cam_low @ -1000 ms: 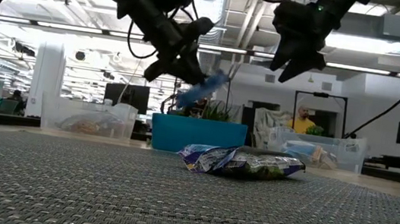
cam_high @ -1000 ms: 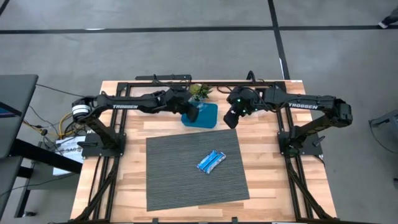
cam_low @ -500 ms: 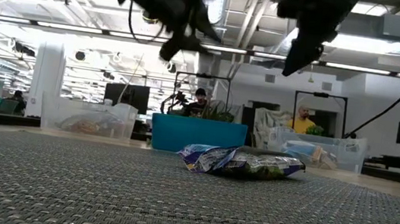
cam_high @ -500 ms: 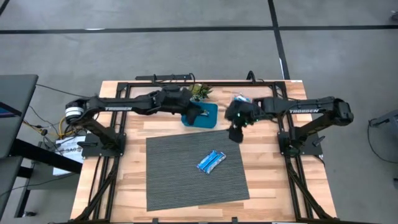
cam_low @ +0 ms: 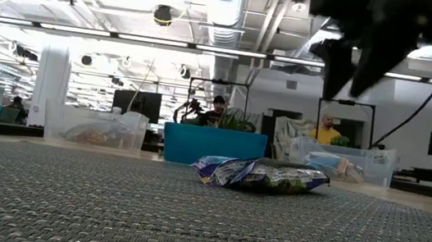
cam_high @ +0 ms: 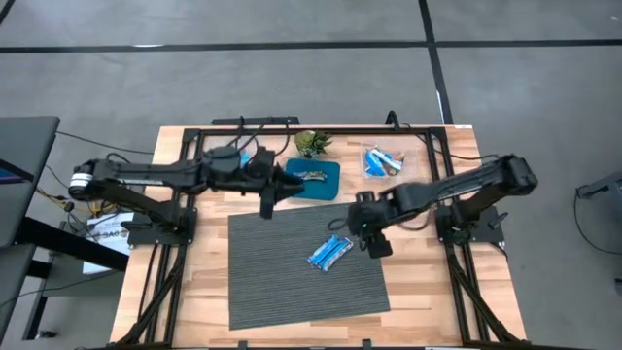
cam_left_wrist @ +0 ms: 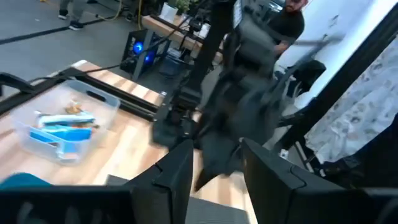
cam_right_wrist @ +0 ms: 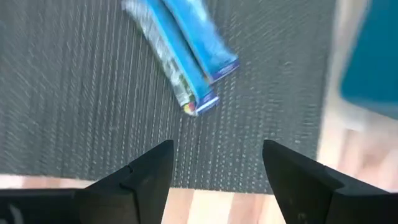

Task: Pick and place Granola Bars by type
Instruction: Put the blue granola bar into the blue bin

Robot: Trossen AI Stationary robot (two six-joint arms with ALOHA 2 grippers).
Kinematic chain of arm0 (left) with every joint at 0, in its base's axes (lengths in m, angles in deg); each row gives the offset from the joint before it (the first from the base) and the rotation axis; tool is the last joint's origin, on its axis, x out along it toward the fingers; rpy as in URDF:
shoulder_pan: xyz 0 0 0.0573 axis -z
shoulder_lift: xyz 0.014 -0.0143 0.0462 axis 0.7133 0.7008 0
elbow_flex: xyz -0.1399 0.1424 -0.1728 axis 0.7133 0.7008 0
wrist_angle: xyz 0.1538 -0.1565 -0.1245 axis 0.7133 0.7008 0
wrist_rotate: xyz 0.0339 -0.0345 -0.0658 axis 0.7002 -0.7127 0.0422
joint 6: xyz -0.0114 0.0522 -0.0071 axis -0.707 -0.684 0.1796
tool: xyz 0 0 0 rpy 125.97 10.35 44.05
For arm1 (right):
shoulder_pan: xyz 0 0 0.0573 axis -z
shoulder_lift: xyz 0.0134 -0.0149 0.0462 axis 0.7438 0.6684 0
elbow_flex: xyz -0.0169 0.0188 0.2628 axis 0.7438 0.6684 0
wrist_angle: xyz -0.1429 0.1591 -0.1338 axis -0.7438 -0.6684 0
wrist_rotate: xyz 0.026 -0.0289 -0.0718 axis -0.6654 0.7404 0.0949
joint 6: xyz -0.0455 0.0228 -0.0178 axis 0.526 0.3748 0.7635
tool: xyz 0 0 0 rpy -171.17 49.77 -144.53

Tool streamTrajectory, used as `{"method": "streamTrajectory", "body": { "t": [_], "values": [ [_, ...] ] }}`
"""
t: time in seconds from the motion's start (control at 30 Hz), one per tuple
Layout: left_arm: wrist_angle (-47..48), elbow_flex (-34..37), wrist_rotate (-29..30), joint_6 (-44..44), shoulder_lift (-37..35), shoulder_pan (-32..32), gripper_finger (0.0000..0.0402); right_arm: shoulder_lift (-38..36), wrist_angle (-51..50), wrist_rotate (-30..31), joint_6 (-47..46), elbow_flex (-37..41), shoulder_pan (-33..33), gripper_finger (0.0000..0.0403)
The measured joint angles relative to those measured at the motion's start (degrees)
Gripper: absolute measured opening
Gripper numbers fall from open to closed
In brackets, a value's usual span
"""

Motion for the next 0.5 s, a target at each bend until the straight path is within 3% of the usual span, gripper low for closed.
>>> {"method": "streamTrajectory", "body": {
  "t": [0.37,0.5],
  "values": [
    [1.1,0.0,12.2,3.5,-0.3,10.8,0.0127,12.6,6.4,-0.2,3.0,-0.1,-1.6,0.024],
    [7.5,0.0,19.2,9.1,-0.3,13.2,0.0127,15.2,7.1,-1.4,3.7,-1.1,-1.6,0.024]
  ]
}}
